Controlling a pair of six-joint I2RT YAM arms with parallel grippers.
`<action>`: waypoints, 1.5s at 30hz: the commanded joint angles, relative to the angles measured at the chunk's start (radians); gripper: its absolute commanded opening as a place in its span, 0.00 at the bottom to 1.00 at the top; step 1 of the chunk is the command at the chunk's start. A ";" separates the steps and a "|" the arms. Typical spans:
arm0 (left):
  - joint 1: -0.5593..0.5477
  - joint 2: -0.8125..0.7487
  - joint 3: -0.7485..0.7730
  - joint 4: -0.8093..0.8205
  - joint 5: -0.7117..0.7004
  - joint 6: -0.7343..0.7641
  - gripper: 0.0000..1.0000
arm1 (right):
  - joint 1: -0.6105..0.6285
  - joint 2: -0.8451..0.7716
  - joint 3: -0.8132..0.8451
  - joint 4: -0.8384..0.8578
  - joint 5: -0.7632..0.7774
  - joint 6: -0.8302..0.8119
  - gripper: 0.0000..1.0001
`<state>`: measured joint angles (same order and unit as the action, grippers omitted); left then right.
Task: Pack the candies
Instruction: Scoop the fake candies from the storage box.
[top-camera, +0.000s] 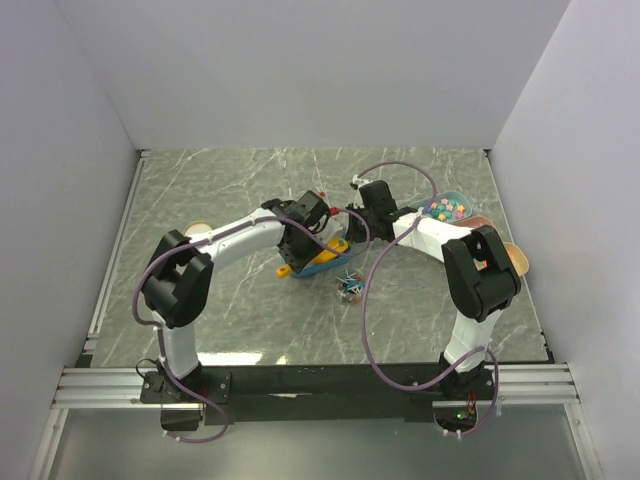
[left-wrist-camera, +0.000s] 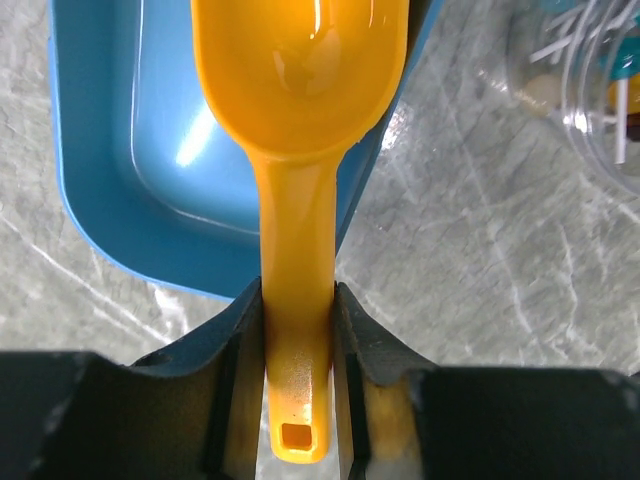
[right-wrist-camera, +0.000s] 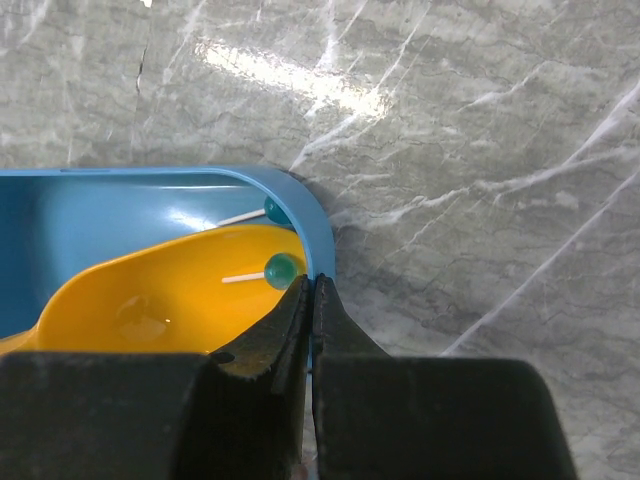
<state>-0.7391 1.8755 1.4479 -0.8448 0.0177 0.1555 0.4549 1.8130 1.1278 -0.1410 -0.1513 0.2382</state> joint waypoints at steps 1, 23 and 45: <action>0.000 -0.096 -0.061 0.226 0.097 -0.017 0.01 | -0.002 -0.037 -0.019 0.049 -0.059 0.024 0.00; 0.015 -0.226 -0.165 0.070 -0.107 0.091 0.01 | 0.024 -0.050 0.046 -0.045 0.093 -0.114 0.00; 0.015 -0.286 -0.090 -0.071 -0.219 0.087 0.01 | 0.027 0.012 0.093 -0.075 -0.028 -0.045 0.00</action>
<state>-0.7238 1.6600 1.2900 -0.9043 -0.1764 0.2462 0.5152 1.8168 1.1759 -0.2184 -0.0681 0.1268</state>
